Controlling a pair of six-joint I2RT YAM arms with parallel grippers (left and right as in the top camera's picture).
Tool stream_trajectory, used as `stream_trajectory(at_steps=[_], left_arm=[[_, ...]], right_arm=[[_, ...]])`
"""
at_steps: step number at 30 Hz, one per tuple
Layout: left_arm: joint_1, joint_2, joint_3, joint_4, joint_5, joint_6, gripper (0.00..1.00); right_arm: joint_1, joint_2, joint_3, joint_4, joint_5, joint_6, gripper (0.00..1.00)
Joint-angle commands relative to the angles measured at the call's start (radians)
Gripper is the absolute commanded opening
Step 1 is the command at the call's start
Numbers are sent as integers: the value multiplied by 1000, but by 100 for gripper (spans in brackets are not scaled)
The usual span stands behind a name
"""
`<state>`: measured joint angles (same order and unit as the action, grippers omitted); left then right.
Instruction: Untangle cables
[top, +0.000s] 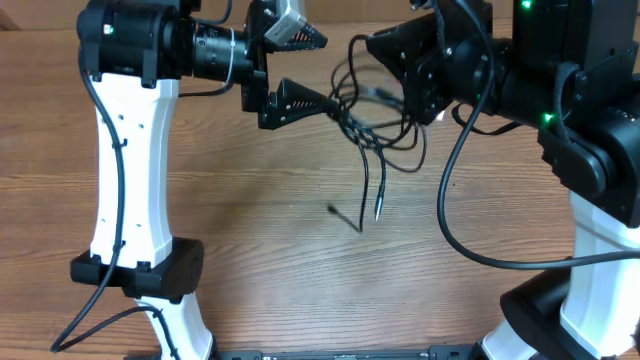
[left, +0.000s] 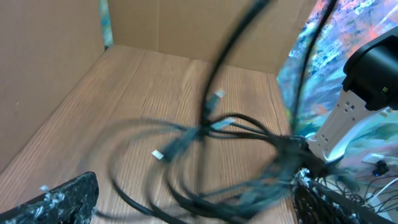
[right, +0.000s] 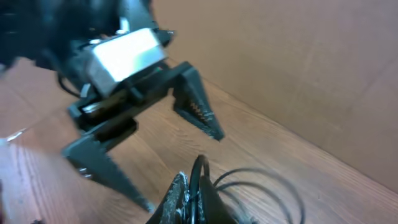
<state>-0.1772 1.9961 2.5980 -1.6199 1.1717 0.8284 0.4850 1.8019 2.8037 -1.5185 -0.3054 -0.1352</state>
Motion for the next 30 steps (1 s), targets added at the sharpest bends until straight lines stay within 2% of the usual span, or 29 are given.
stream_trajectory(at_steps=[1,4,5,6,7,11,14,17,18,19,20,25,27,30], left_arm=[[-10,22,2,29,67,40,100],[-33,28,2,63,85,40,99],[-40,28,2,70,84,40,95],[-51,28,2,83,81,40,63],[-63,28,2,95,73,38,4],[-86,28,2,111,53,15,4],[-72,24,2,156,-51,-138,4],[-35,12,3,165,-126,-238,4],[-16,3,3,164,-140,-268,5],[1,-8,3,161,-151,-282,4],[19,-21,3,161,-163,-301,4],[92,-79,3,163,-176,-349,4],[109,-99,3,163,-200,-373,4],[113,-134,3,176,-255,-411,4]], right_arm=[[2,-22,5,12,-63,-1,4],[2,-22,5,7,-63,-1,4],[2,-22,5,5,-63,-1,4],[2,-22,5,3,-63,-1,4],[2,-22,5,1,-63,-1,4],[2,-24,5,1,-63,-1,4],[2,-25,5,1,-59,-1,4],[2,-24,5,5,-44,-1,4],[2,-24,5,12,-44,-1,7],[2,-24,5,26,-34,-1,61],[2,-24,5,40,2,0,100],[-19,-14,-3,60,356,4,100],[-43,-10,-26,41,343,4,100],[-48,-1,-113,22,144,7,100]])
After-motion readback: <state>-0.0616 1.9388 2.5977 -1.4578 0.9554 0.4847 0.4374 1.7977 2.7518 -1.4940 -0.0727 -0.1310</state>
